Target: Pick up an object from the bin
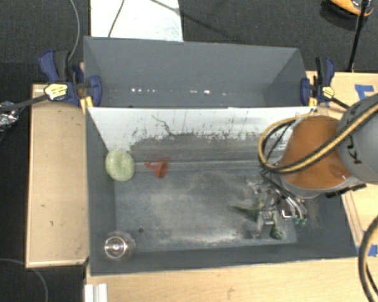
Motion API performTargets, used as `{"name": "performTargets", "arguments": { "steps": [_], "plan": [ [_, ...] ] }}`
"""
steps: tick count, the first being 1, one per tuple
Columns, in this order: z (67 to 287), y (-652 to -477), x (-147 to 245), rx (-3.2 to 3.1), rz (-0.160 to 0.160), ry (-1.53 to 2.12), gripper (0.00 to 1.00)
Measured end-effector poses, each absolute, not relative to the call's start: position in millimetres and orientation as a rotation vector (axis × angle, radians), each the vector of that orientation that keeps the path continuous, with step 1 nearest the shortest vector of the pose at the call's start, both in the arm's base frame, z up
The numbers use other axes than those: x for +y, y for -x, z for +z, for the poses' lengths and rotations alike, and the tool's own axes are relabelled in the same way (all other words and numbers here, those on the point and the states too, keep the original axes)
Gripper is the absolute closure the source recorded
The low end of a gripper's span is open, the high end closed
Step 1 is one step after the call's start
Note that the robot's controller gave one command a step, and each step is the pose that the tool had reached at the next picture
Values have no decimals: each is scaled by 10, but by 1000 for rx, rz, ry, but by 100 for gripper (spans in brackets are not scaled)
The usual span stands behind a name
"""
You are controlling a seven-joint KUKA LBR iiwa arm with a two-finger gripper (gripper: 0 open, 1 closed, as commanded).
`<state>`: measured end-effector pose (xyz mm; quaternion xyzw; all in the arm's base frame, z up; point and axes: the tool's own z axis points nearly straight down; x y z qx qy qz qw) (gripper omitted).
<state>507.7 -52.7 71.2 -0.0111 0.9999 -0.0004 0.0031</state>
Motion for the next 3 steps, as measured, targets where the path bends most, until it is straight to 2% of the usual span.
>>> {"name": "performTargets", "arguments": {
  "steps": [1, 3],
  "plan": [
    [702, -5048, -556, 3138, 1, 168, 100],
    [702, -5013, -572, 3138, 2, 188, 100]
  ]
}}
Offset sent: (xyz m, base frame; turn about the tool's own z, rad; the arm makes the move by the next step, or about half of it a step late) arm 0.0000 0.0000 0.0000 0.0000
